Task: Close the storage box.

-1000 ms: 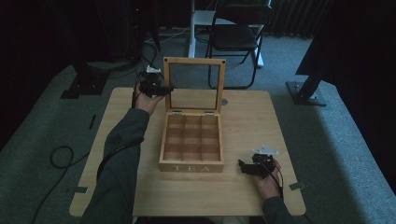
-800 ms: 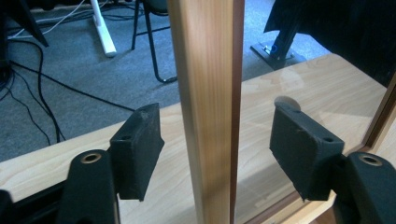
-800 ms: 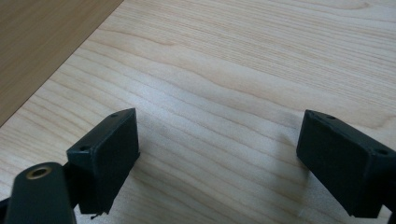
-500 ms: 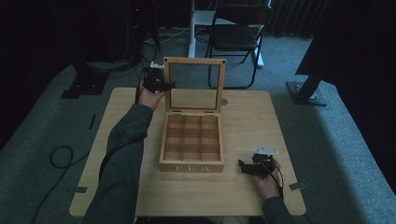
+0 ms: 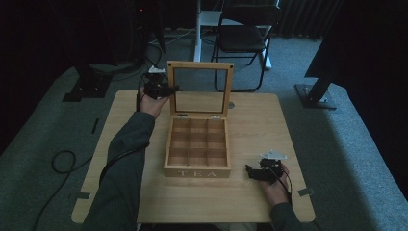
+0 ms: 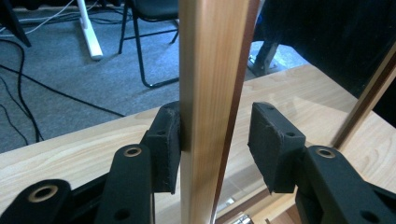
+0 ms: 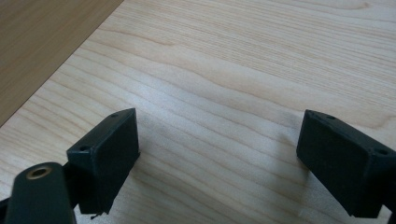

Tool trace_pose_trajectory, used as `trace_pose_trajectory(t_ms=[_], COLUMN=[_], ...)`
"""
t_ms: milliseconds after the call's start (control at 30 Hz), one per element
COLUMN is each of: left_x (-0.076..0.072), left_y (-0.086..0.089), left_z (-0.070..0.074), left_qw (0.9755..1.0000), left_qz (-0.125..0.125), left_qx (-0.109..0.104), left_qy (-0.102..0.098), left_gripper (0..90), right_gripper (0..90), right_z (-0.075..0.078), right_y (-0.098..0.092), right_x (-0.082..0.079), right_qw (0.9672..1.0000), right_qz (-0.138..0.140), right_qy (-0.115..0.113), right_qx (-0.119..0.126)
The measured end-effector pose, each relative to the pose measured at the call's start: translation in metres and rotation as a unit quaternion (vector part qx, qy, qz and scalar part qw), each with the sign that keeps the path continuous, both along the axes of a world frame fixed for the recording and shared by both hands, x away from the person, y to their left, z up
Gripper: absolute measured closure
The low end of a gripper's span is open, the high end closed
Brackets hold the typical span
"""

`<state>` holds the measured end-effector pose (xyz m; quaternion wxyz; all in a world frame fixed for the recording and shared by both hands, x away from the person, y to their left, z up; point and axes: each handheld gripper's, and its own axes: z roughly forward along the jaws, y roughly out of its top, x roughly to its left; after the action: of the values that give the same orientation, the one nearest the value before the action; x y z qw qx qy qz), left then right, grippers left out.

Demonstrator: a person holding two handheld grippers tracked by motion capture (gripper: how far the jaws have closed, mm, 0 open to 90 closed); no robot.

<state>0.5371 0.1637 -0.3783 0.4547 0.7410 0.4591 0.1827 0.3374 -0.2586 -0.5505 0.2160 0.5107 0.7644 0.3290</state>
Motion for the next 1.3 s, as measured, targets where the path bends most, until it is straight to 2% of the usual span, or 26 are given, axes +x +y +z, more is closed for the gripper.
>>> trace_pose_trajectory(t_ms=[100,233,400,633,767,867,1000,1133,1300], left_x=[-0.005,-0.015,-0.026,-0.041,-0.054,-0.064,-0.073,-0.078,-0.088], left_y=[0.000,0.003,0.006,0.007,0.007,0.003,0.000,0.001,0.001], left_z=[0.001,0.000,0.002,0.007,0.014,0.022,0.028,0.031,0.035], left_qw=[1.0000,0.9998,0.9997,0.9995,0.9994,0.9991,0.9987,0.9986,0.9983], left_qz=[-0.003,-0.003,-0.016,-0.026,-0.018,-0.011,-0.005,-0.004,0.000], left_qx=[0.001,-0.018,-0.020,-0.009,-0.010,0.006,0.020,0.017,0.028], left_qy=[-0.002,-0.004,-0.007,-0.012,-0.028,-0.040,-0.047,-0.049,-0.050], left_gripper=[55.2,54.1,53.3,52.5,52.5,52.1,51.7,51.5,51.5], right_gripper=[12.5,12.5,12.5,12.5,12.5,12.5,12.5,12.5,12.6], right_z=[0.000,0.000,0.000,0.000,0.000,0.000,0.000,0.000,0.000], right_y=[0.000,0.000,0.000,0.000,0.000,0.000,0.000,0.000,0.000], right_x=[0.000,0.000,0.000,0.000,0.000,0.000,0.000,0.000,0.000], right_qw=[1.0000,1.0000,1.0000,1.0000,1.0000,1.0000,1.0000,1.0000,1.0000], right_qz=[0.000,0.000,-0.001,0.000,0.000,0.000,0.000,0.000,0.000], right_qy=[0.000,0.000,0.000,0.000,0.000,0.000,0.000,0.000,0.000], right_qx=[-0.001,0.000,-0.001,0.000,0.000,0.000,0.000,0.000,0.000])
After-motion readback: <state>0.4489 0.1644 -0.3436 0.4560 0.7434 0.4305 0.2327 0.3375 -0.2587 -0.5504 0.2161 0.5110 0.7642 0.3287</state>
